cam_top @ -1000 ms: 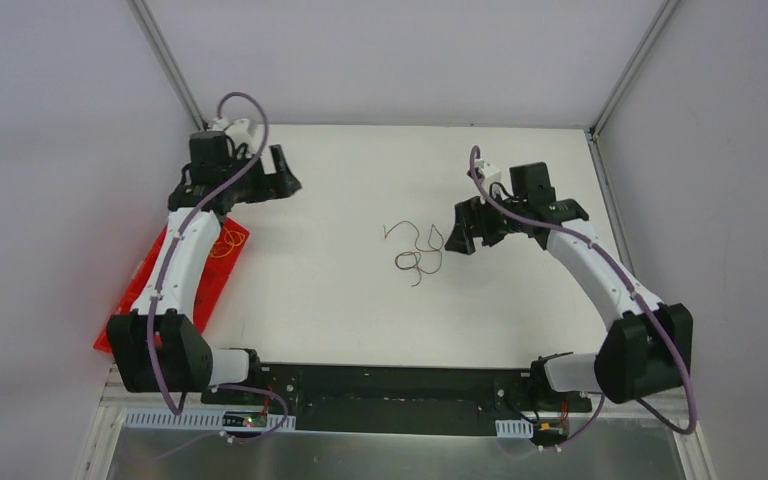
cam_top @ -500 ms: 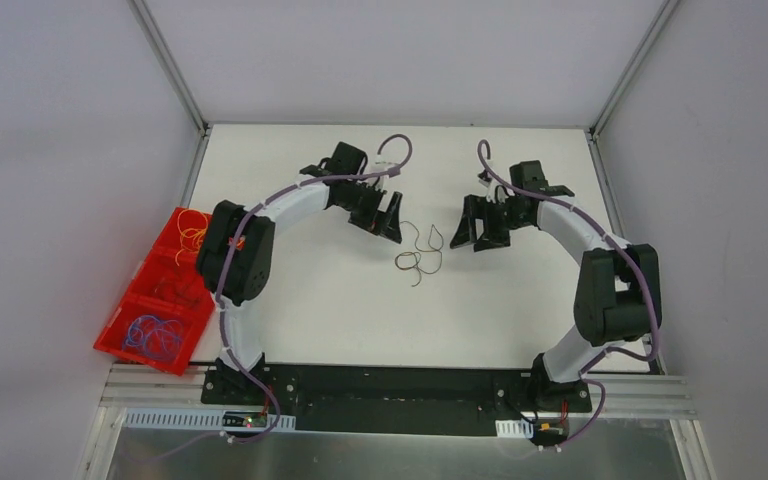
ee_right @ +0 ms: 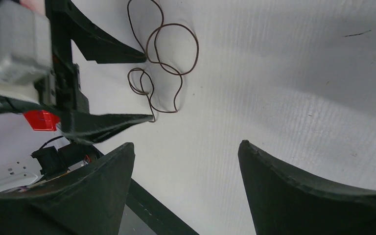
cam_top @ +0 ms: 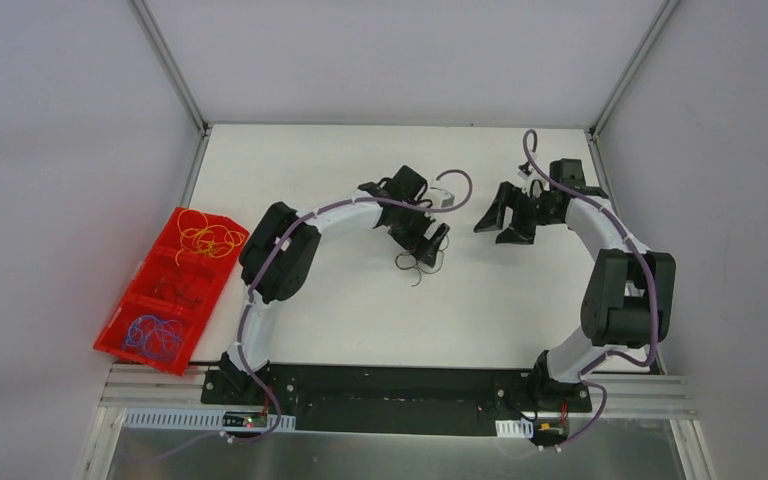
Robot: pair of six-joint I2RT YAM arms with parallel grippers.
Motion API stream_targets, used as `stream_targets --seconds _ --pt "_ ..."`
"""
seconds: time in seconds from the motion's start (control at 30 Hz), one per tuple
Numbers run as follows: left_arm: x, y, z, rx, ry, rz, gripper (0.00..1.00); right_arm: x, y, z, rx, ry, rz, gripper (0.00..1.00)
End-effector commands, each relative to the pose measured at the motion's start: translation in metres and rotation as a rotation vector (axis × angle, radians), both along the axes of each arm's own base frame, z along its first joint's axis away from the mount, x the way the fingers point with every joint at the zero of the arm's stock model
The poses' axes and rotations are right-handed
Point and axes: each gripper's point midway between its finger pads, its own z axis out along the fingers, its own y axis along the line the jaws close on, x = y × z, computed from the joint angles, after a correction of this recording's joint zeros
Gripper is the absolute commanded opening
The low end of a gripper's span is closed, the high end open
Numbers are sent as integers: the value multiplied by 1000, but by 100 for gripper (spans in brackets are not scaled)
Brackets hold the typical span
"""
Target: Untangle the cables
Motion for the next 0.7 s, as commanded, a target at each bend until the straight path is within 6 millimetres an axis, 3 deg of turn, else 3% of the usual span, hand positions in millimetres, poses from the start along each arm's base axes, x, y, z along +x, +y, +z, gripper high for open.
stream_targets --seconds 0.0,0.1,0.23,0.3,0.37,0.43,0.53,0.67 --pt "-43 10 -48 228 -30 -111 86 1 -3 38 38 -77 -19 81" --pt "-57 25 -62 348 -78 -170 81 -2 -6 42 36 -86 -26 81" --pt "-59 51 -74 500 -150 -190 63 -7 -7 45 35 -98 -29 81" --pt "-58 64 -76 563 -164 -192 48 -9 -7 46 34 -100 -33 81" --pt "-59 76 -74 608 -172 -222 25 -10 -7 47 32 -107 -33 81" --pt "-55 83 -62 616 -196 -226 2 -11 -8 48 28 -117 -32 81" --pt "-42 83 -23 534 -228 -178 0 -10 -8 52 24 -131 -33 81" --pt "-24 84 54 379 -317 -139 0 -9 -7 58 34 -146 -33 81"
